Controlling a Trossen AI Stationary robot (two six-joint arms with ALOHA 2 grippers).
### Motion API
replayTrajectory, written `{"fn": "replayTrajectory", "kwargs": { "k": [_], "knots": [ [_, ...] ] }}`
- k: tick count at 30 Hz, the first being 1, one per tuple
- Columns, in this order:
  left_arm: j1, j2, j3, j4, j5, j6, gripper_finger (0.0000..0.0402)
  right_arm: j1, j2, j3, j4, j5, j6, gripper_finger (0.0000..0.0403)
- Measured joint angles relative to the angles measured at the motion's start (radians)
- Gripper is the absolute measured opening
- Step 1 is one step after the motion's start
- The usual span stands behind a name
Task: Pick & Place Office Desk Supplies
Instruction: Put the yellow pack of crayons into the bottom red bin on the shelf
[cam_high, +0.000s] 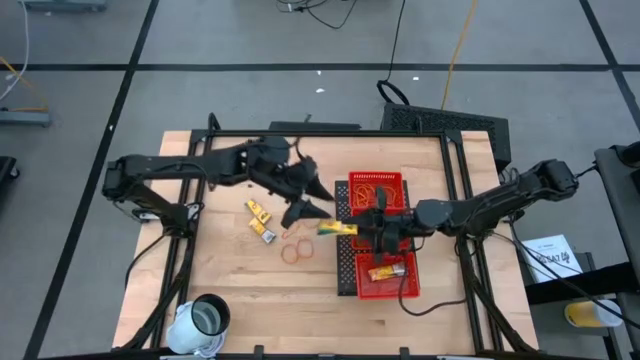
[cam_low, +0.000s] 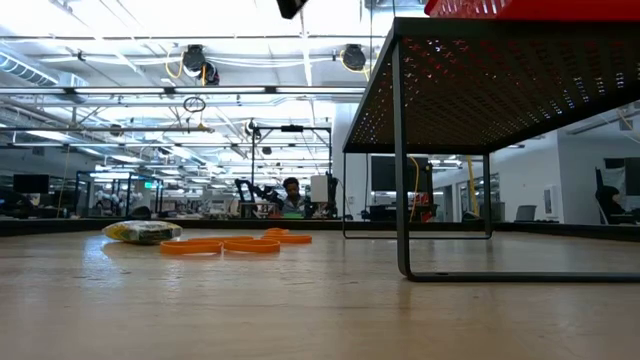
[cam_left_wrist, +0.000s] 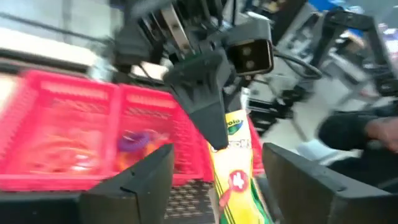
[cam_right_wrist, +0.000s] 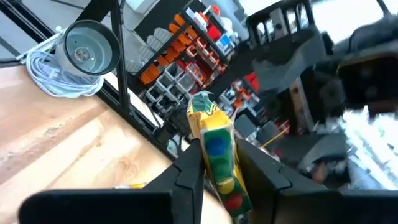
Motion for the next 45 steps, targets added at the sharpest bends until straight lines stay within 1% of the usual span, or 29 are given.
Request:
{"fn": "replayTrajectory", "kwargs": {
  "k": [3, 6, 9, 12, 16, 19, 23, 27, 31, 37, 41, 45],
  "knots": [
    [0.006, -0.045, 0.000, -0.041, -0.097, 0.079, 0.0267, 0.021, -0.062, 0.000, -0.082, 0.014, 0.078, 0.0058],
    [0.005, -0.076, -0.009, -0.041, -0.221, 0.146, 0.0278, 0.060, -0.155, 0.000, -0.182, 0.013, 0.207, 0.0059],
    [0.006, -0.095, -0.042, -0.031, -0.319, 0.177, 0.0282, 0.114, -0.258, 0.000, -0.308, 0.012, 0.353, 0.0073],
    [0.007, -0.124, -0.119, 0.061, -0.382, 0.182, 0.0282, 0.184, -0.358, 0.000, -0.422, 0.010, 0.494, 0.0080],
    [0.029, -0.197, -0.276, 0.264, -0.438, 0.185, 0.0283, 0.278, -0.453, 0.000, -0.573, 0.008, 0.656, 0.0067],
    [0.058, -0.252, -0.404, 0.427, -0.444, 0.164, 0.0283, 0.330, -0.486, -0.021, -0.639, 0.009, 0.743, 0.0058],
    [0.093, -0.309, -0.539, 0.616, -0.443, 0.081, 0.0283, 0.362, -0.488, -0.077, -0.651, 0.008, 0.819, 0.0062],
    [0.112, -0.320, -0.599, 0.685, -0.443, 0.010, 0.0283, 0.366, -0.480, -0.124, -0.631, 0.009, 0.871, 0.0081],
    [0.119, -0.322, -0.602, 0.687, -0.442, -0.019, 0.0283, 0.365, -0.473, -0.161, -0.577, 0.008, 0.890, 0.0105],
    [0.119, -0.321, -0.602, 0.683, -0.436, -0.034, 0.0283, 0.365, -0.473, -0.182, -0.563, 0.007, 0.889, 0.0150],
    [0.115, -0.321, -0.602, 0.657, -0.388, -0.059, 0.0283, 0.365, -0.473, -0.183, -0.539, 0.008, 0.853, 0.0173],
    [0.112, -0.321, -0.602, 0.584, -0.318, -0.059, 0.0283, 0.365, -0.493, -0.183, -0.499, 0.008, 0.778, 0.0184]
  ]
}}
